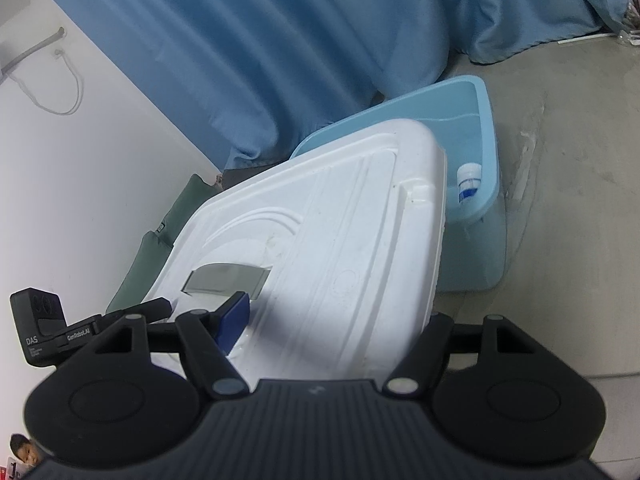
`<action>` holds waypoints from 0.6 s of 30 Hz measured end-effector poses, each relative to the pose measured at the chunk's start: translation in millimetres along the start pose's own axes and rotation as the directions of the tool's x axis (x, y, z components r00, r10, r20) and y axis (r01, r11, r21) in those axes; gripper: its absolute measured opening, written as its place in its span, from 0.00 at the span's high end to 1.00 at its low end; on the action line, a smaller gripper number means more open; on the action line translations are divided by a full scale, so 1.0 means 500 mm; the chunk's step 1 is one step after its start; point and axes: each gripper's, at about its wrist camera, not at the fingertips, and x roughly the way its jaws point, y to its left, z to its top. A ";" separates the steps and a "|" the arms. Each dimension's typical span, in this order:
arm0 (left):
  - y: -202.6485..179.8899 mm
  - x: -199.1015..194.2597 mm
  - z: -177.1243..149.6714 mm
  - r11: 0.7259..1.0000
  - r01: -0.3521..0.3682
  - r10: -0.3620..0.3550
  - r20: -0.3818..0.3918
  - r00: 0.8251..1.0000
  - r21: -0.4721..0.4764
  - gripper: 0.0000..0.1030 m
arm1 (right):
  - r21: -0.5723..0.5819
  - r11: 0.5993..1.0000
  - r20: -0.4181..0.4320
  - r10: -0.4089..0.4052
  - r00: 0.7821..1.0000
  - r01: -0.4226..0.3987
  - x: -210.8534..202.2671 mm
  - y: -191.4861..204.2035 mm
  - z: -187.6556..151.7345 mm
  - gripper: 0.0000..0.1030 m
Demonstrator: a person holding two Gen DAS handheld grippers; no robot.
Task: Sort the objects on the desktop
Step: 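Lift the white lid with both tools and carry it over the blue bin, then lower the white lid with both tools onto the blue bin's rim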
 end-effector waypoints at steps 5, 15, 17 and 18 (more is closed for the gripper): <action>-0.003 0.029 0.020 1.000 -0.005 0.004 -0.007 1.000 -0.011 0.00 | 0.002 1.000 -0.003 0.000 1.000 0.000 0.000 -0.009 0.018 0.31; -0.003 0.106 0.080 1.000 0.008 -0.008 -0.024 1.000 0.001 0.00 | 0.022 1.000 0.007 -0.010 1.000 0.010 0.030 -0.038 0.072 0.31; -0.001 0.126 0.097 1.000 0.010 -0.010 -0.026 1.000 0.005 0.00 | 0.028 1.000 0.008 -0.012 1.000 0.012 0.040 -0.046 0.083 0.31; 0.001 0.135 0.105 1.000 0.012 -0.011 -0.027 1.000 0.008 0.00 | 0.030 0.999 0.008 -0.013 1.000 0.012 0.046 -0.050 0.090 0.31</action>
